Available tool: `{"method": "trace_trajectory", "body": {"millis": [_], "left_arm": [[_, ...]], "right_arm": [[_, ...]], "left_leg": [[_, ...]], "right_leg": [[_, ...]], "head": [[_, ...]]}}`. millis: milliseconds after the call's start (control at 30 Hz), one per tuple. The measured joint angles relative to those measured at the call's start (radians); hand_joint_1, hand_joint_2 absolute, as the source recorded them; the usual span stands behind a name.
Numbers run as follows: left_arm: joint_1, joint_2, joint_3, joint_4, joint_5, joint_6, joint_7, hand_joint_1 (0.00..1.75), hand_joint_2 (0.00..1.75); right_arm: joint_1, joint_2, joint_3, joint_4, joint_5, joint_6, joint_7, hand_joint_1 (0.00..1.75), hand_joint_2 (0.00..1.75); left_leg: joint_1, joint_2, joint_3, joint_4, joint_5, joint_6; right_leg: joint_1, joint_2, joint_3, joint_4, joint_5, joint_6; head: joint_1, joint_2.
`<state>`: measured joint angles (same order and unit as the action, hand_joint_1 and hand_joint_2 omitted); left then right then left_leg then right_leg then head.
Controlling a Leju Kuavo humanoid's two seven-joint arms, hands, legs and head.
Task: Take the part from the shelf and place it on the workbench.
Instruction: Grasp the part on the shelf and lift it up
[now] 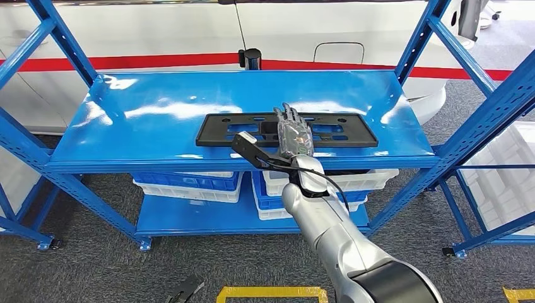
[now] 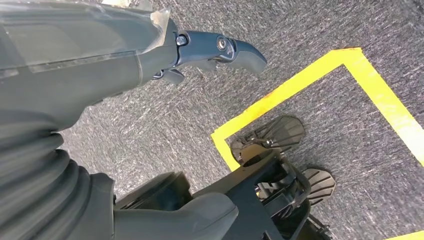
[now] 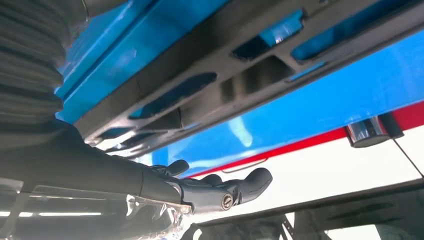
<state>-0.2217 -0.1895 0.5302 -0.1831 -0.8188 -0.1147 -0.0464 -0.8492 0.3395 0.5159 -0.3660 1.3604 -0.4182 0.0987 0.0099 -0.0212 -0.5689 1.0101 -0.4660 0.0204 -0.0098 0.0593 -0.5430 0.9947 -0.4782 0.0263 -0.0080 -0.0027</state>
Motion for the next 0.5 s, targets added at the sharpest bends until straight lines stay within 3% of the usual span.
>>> {"method": "trace_trajectory", "body": {"millis": [500], "left_arm": [[-0.01, 0.001, 0.02, 0.0, 0.005, 0.001, 0.0, 0.0, 1.75]], "right_arm": [[-0.023, 0.0, 0.023, 0.021, 0.003, 0.0, 0.019, 0.0, 1.75]], "left_leg": [[0.0, 0.0, 0.0, 0.0, 0.0, 0.0]], "right_leg": [[0.0, 0.0, 0.0, 0.0, 0.0, 0.0]], "head": [[0.0, 0.0]]}}
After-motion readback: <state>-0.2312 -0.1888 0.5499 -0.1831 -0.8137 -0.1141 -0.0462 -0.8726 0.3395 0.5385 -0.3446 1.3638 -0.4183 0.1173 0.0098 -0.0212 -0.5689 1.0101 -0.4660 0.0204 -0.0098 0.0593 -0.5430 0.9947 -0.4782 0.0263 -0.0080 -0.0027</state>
